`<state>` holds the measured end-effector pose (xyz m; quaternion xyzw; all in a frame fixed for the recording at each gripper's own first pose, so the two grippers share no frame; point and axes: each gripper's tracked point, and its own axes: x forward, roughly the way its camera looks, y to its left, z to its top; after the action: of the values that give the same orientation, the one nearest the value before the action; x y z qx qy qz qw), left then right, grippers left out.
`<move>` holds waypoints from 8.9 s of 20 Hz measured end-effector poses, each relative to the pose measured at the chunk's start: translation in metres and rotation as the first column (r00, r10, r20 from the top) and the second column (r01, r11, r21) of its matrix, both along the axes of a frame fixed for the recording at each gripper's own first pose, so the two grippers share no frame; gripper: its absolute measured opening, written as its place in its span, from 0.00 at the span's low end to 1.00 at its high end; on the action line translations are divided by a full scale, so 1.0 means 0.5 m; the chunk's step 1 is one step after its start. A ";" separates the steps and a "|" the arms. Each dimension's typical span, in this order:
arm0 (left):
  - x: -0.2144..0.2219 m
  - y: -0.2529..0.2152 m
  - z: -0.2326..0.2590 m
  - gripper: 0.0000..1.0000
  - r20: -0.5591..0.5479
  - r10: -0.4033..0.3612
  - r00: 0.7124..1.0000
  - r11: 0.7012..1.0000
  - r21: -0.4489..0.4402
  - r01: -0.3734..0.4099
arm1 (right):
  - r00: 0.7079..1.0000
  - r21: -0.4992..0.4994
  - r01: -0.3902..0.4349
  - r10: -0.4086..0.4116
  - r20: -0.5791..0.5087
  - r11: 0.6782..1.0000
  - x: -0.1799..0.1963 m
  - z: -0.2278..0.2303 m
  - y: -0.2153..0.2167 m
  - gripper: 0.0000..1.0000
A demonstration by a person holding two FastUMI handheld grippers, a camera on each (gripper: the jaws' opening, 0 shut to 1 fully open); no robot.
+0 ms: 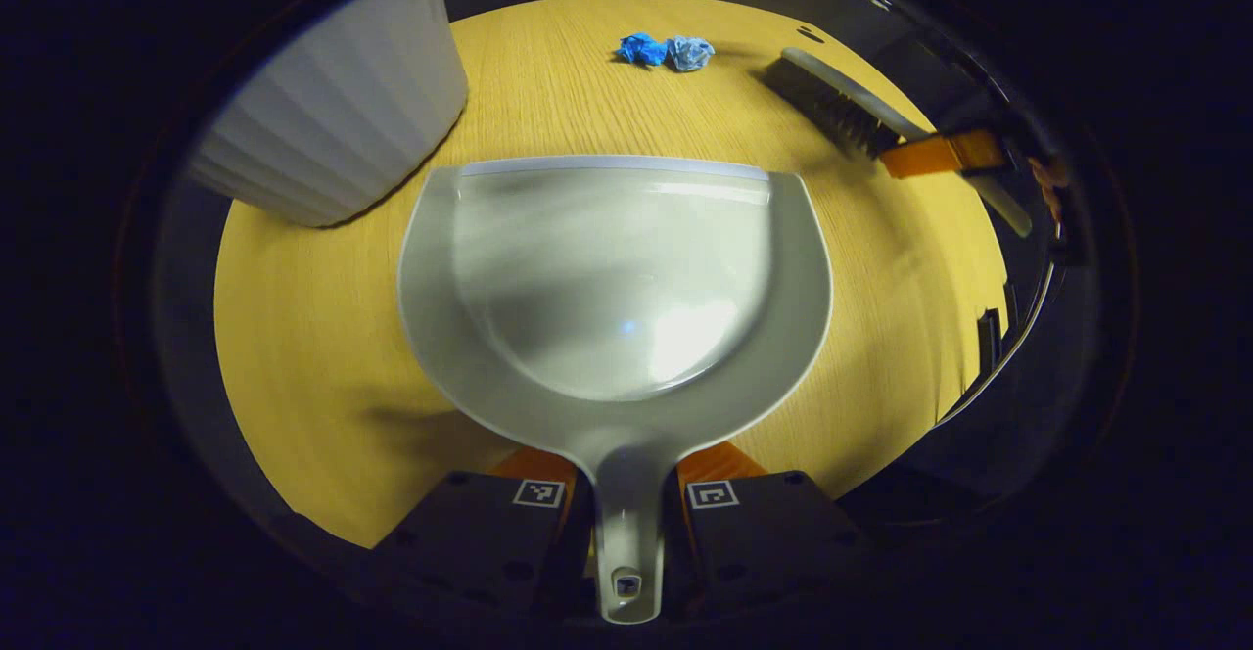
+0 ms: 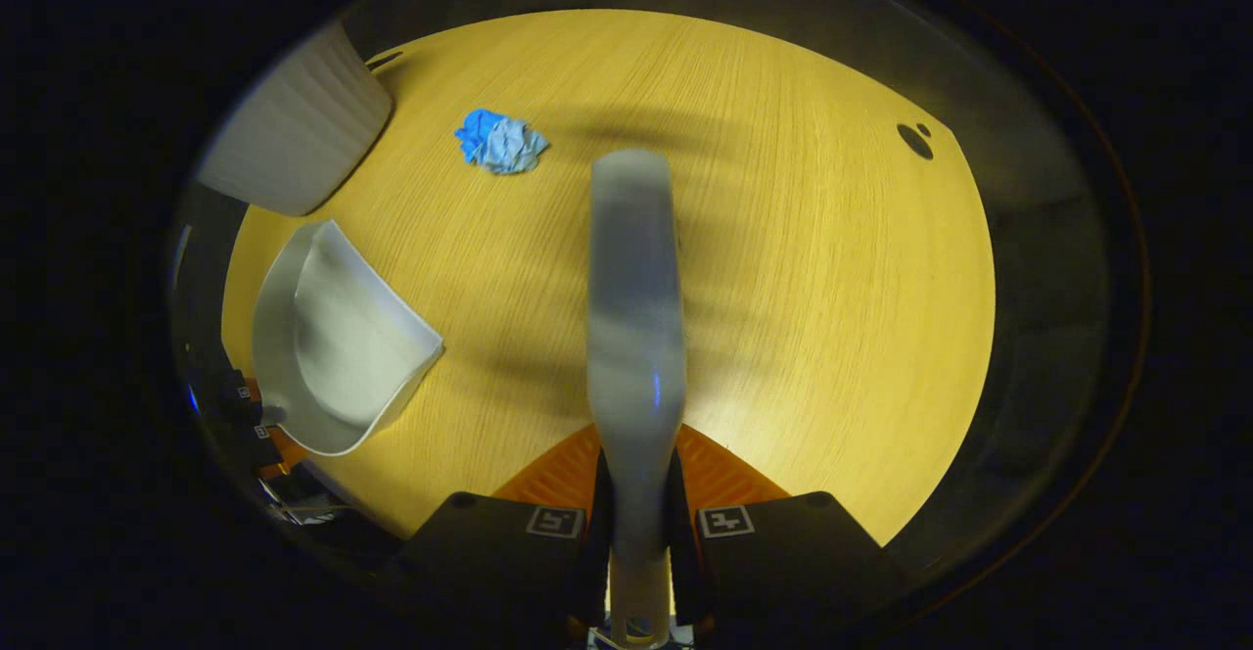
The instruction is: Pick up the small broom and dustpan from the desktop, sweep the trash into the dustpan with the broom, and then empty the trash into the garbage bin.
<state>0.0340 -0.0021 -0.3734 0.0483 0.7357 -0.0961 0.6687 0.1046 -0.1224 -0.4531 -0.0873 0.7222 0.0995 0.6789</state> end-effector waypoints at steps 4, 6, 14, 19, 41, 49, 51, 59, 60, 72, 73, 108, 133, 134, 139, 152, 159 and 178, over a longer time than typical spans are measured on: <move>0.035 0.011 0.006 0.30 -0.040 -0.029 0.999 0.999 0.015 0.029 | 0.994 0.030 -0.105 0.104 0.022 0.994 0.116 -0.009 0.010 0.28; 0.047 0.004 0.003 0.29 -0.051 -0.018 0.999 1.000 0.023 0.019 | 0.969 0.016 -0.244 0.243 0.037 0.970 0.168 -0.018 0.010 0.28; 0.035 -0.012 -0.003 0.30 -0.073 0.010 0.997 0.999 0.036 -0.008 | 0.944 0.089 -0.329 0.330 0.001 0.940 0.274 -0.052 0.072 0.31; 0.047 -0.012 -0.004 0.29 -0.045 -0.028 0.999 0.999 0.020 0.029 | 0.890 0.142 -0.438 0.450 -0.069 0.888 0.211 -0.044 0.097 0.28; -0.041 -0.019 0.177 0.30 0.175 -0.120 0.977 0.986 -0.095 0.139 | 0.925 0.397 -0.320 0.375 -0.066 0.860 -0.039 -0.040 0.037 0.29; -0.048 -0.045 0.440 0.29 0.313 -0.064 0.947 0.981 -0.154 0.117 | 0.993 0.367 -0.090 0.113 -0.044 0.926 -0.121 -0.200 0.011 0.28; -0.016 -0.021 0.486 0.29 0.346 -0.008 0.938 0.985 -0.160 0.067 | 0.999 0.390 -0.035 0.044 -0.013 0.920 -0.135 -0.217 0.003 0.29; 0.079 0.154 0.515 0.29 0.403 0.036 0.915 0.980 0.167 -0.112 | 0.985 0.460 0.131 -0.168 0.040 0.878 -0.122 -0.196 0.001 0.28; 0.073 0.153 0.510 0.29 0.391 0.037 0.920 0.973 0.194 -0.122 | 0.983 0.441 0.143 -0.179 0.042 0.886 -0.135 -0.199 -0.002 0.29; 0.104 0.157 0.554 0.29 0.132 -0.241 0.961 0.827 0.546 0.133 | 0.915 0.410 0.364 -0.403 0.008 0.836 -0.246 -0.204 -0.057 0.28; 0.105 0.154 0.556 0.29 0.097 -0.294 0.951 0.795 0.578 0.187 | 0.910 0.416 0.375 -0.415 0.007 0.828 -0.245 -0.203 -0.058 0.28; -0.042 -0.173 0.366 0.28 0.638 -0.231 0.735 0.972 0.192 0.138 | 0.898 0.371 0.393 -0.439 0.043 0.841 -0.106 -0.253 -0.041 0.28; -0.216 -0.295 -0.115 0.29 0.025 0.298 0.954 0.954 0.010 -0.299 | 0.928 0.167 0.367 -0.349 -0.131 0.915 -0.077 -0.515 0.012 0.29; -0.209 -0.300 -0.115 0.29 0.032 0.293 0.956 0.956 0.013 -0.293 | 0.923 0.169 0.379 -0.358 -0.144 0.910 -0.074 -0.514 0.016 0.29; -0.220 -0.302 -0.110 0.30 0.026 0.300 0.954 0.953 0.027 -0.300 | 0.921 0.177 0.378 -0.349 -0.174 0.909 -0.075 -0.514 0.014 0.21; -0.271 -0.300 0.058 0.80 0.113 0.281 0.953 0.960 -0.046 -0.278 | 0.940 0.283 0.315 -0.338 0.037 0.906 -0.038 -0.315 -0.011 0.94; -0.191 -0.302 0.319 0.79 0.506 0.285 0.814 0.957 -0.103 -0.271 | 0.865 0.372 0.238 -0.370 0.339 0.897 0.053 -0.103 -0.015 0.94; -0.227 -0.253 0.764 0.72 0.990 0.137 0.020 0.959 -0.128 -0.251 | 0.141 0.405 -0.048 -0.395 0.908 0.913 0.219 0.351 -0.105 0.93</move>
<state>-0.0797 -0.1285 0.0086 0.0278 0.0758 0.0863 0.9930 0.2143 -0.1749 -0.2774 0.0734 0.0868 0.0608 0.9917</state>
